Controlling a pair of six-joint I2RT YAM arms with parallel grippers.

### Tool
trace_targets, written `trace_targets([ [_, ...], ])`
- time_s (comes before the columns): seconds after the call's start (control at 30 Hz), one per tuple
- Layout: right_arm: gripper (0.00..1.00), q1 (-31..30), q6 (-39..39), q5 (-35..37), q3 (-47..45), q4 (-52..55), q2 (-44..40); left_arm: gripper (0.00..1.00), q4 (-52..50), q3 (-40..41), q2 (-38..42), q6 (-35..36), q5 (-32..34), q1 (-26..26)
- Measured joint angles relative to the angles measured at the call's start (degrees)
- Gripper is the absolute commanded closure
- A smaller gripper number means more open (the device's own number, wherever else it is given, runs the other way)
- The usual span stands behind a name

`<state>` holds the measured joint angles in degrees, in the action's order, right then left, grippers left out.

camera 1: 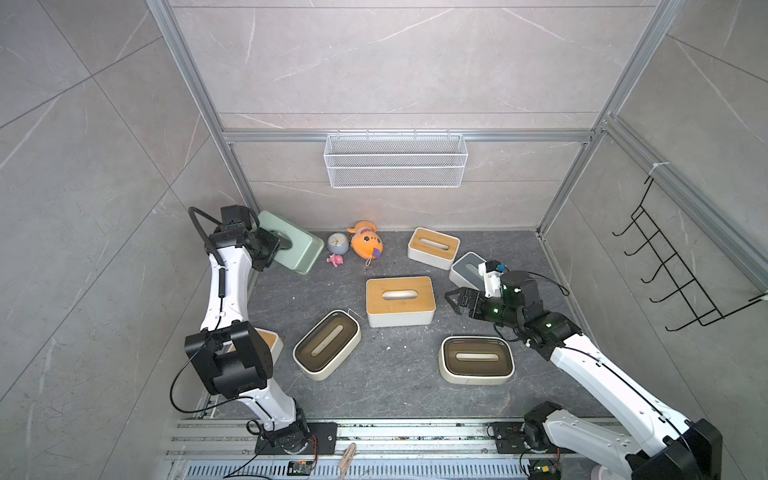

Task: Stack the tissue boxes
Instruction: Pick up the tissue box from the center of the board, then place the tissue box at the tissue box.

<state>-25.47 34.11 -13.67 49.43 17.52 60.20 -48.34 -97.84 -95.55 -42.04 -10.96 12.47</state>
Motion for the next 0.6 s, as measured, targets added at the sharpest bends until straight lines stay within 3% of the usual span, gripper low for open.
trace_targets([
  [0.4, 0.00, 0.00, -0.31, 8.50, -0.63, -6.19, -2.69, 0.68, -10.86, -2.38, 3.93, 26.38, -0.17, -19.37],
  [0.6, 0.00, 0.00, -0.50, 10.54, -8.07, -14.73, -8.76, 0.68, -14.97, -4.31, 3.69, 36.04, -1.66, -25.59],
])
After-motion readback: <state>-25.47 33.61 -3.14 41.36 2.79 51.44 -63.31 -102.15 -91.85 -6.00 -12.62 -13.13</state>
